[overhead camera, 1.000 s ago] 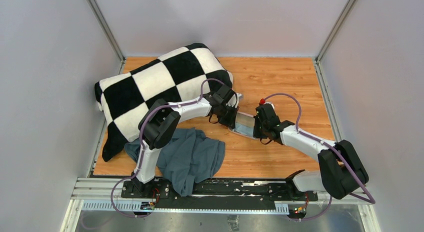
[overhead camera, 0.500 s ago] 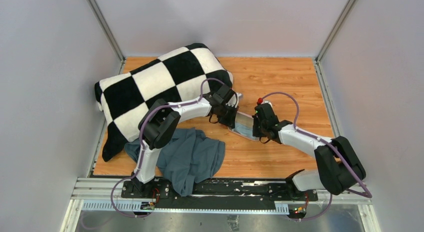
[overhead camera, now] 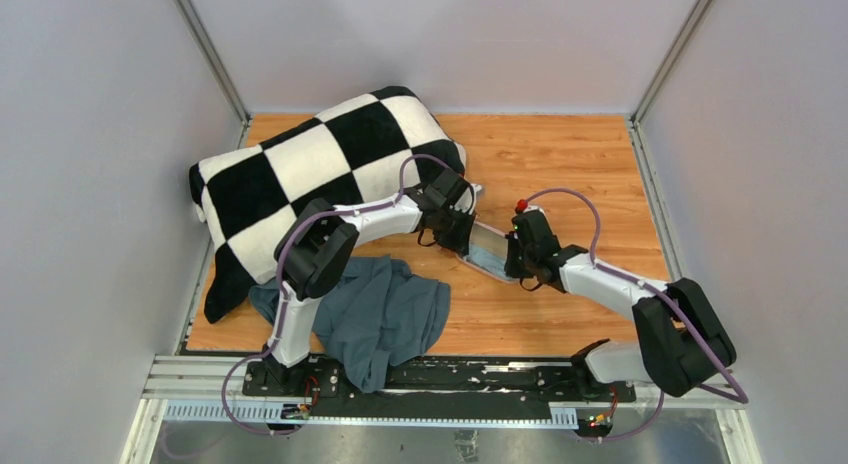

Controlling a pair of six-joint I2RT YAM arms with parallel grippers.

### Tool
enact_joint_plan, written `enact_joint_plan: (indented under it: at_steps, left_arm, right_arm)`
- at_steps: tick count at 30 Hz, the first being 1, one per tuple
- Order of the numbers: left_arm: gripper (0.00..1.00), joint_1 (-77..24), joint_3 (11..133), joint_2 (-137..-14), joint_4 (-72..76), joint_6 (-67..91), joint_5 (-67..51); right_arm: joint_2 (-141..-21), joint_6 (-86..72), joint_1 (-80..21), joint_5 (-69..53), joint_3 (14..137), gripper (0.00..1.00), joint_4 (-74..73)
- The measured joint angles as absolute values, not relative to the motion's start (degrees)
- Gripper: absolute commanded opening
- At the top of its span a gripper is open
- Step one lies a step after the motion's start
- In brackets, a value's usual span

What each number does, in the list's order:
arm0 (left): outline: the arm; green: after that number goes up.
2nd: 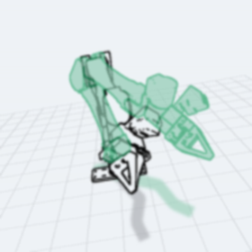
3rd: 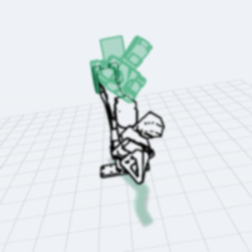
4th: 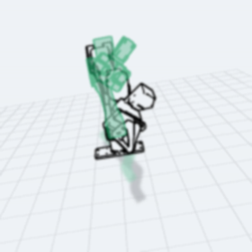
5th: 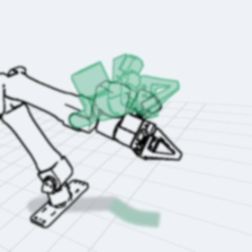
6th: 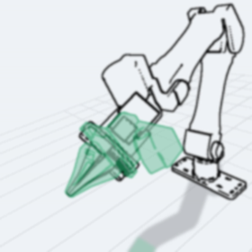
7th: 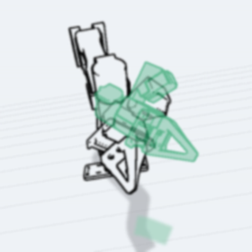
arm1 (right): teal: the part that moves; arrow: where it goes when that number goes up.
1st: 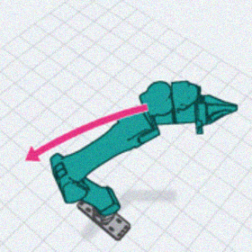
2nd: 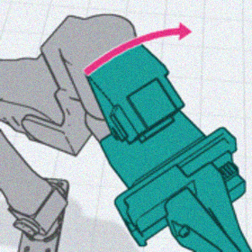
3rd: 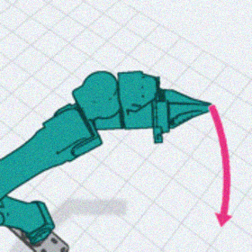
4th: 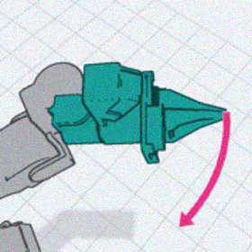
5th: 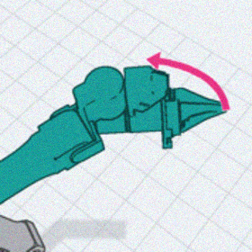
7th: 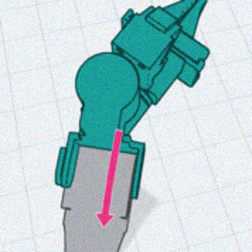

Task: Organize the sunglasses
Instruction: Place the glasses cleaning cloth in the sunglasses case.

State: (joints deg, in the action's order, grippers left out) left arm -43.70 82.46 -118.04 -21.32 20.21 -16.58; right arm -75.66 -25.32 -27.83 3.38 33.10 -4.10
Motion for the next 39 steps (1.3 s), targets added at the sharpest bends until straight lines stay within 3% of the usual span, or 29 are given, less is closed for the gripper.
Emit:
enact_joint_plan:
  at_steps: [6, 14, 26, 39]
  left_arm:
    - [0.33, -43.66, 82.46, -117.54, -21.78, 20.38, -16.01]
    - [0.41, -43.97, 82.48, -114.65, -23.70, 20.16, -13.87]
    - [0.37, -44.88, 82.48, -110.17, -24.67, 20.18, -11.35]
    - [0.21, -47.03, 84.68, -109.80, -24.03, 20.36, -13.74]
  right_arm:
    - [-73.45, -25.76, -27.79, 3.60, 32.45, 0.23, -6.11]
    - [-68.75, -25.74, -27.70, 4.27, 32.45, 0.26, -9.63]
    - [-62.81, -25.80, -27.70, 4.62, 32.51, 0.27, -13.04]
    - [-62.06, -25.96, -27.70, 4.58, 32.51, 0.26, -13.93]
